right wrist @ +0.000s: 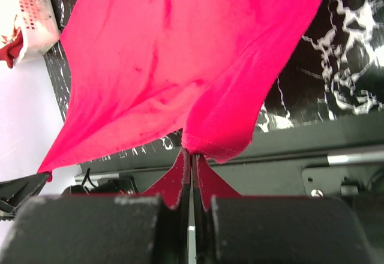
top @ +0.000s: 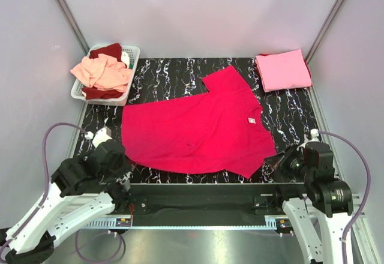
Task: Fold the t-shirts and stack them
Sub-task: Fold the tshirt
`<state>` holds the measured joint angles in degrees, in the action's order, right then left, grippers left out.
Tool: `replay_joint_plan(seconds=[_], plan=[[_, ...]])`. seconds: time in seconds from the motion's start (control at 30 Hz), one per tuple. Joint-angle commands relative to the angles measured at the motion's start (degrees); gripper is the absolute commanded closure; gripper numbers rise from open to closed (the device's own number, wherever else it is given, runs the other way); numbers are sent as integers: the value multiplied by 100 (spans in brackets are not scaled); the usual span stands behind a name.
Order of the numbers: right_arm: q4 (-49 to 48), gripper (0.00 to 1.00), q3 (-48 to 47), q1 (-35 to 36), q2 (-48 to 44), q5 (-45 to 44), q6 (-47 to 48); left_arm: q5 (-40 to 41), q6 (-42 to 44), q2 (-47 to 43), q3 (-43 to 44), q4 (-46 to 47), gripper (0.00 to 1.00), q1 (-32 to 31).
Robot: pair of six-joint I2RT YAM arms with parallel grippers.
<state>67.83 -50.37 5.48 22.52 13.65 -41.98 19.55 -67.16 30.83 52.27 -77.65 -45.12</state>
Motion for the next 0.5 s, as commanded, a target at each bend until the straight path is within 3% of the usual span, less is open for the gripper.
replay_joint_plan(seconds=[0.0, 0.2, 0.47], plan=[[380, 100, -157, -3, -274, 94, -205, 137, -78, -174, 12, -1095, 91, 4], [-164, 100, -201, -3, 5, 6, -241, -13, 246, 54, -270, -665, 88, 3], [-1588, 100, -842, -3, 1666, -144, 276, 163, 746, 1258, -165, 161, 83, 100]])
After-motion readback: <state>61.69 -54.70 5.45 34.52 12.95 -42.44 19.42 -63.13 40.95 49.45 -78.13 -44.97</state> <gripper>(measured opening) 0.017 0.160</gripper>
